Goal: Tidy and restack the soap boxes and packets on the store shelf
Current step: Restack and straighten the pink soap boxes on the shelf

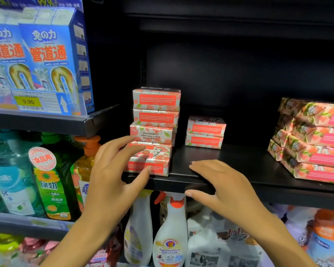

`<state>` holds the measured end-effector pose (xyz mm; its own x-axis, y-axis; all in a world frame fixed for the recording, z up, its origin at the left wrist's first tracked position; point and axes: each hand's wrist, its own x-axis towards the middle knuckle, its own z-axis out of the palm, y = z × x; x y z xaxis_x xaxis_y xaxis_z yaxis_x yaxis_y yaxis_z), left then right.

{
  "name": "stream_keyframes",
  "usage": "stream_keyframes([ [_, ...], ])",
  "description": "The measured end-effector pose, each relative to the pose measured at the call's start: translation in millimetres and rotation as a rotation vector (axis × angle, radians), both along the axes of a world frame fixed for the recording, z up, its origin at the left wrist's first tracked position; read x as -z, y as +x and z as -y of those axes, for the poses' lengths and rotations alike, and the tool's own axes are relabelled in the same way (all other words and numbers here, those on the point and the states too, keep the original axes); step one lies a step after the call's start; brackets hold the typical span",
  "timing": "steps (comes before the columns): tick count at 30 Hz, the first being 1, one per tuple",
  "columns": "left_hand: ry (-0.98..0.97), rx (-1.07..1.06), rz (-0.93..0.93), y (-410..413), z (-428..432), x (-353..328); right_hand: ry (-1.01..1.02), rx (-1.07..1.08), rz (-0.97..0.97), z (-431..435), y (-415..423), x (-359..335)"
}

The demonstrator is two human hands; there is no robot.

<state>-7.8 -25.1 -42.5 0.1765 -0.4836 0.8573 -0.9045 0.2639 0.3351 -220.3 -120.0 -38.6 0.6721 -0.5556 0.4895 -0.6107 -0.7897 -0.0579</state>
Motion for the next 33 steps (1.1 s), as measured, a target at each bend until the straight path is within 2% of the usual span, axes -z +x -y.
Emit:
stream_keyframes([
  [2, -0.060, 0.053, 0.015, -13.7, 3.5, -2.4, 0.071, -0.050, 0.043, -0.6, -3.1, -5.3],
  [5, -0.082, 0.133, 0.113, -35.9, 13.7, -2.5, 0.196, -0.119, 0.281, 1.0, -12.2, -14.7],
  [8, -0.015, 0.224, 0.255, -58.3, 27.2, -1.4, 0.108, -0.059, 0.479, 11.9, -21.9, -24.3],
  [10, -0.008, 0.230, 0.402, -71.8, 38.7, -0.3, 0.044, -0.006, 0.508, 23.5, -24.0, -32.8],
  [12, 0.009, 0.230, 0.467, -81.5, 48.6, 0.4, 0.015, 0.028, 0.459, 37.5, -22.8, -41.3],
  [15, 0.091, 0.212, 0.424, -84.1, 56.4, 0.9, -0.015, 0.106, 0.311, 60.5, -16.7, -49.3],
  [20, 0.092, 0.269, 0.373, -80.3, 62.3, 4.5, 0.034, 0.204, 0.101, 82.9, 1.7, -48.2],
  [25, 0.084, 0.282, 0.364, -79.5, 62.4, 4.9, -0.176, 0.271, 0.028, 83.9, 3.6, -47.1],
  [28, 0.070, 0.289, 0.364, -79.6, 62.8, 5.6, -0.211, 0.284, 0.036, 82.0, 0.1, -49.9],
  [33, 0.081, 0.316, 0.361, -77.3, 61.4, 5.7, -0.264, 0.158, 0.103, 68.4, -13.4, -46.3],
])
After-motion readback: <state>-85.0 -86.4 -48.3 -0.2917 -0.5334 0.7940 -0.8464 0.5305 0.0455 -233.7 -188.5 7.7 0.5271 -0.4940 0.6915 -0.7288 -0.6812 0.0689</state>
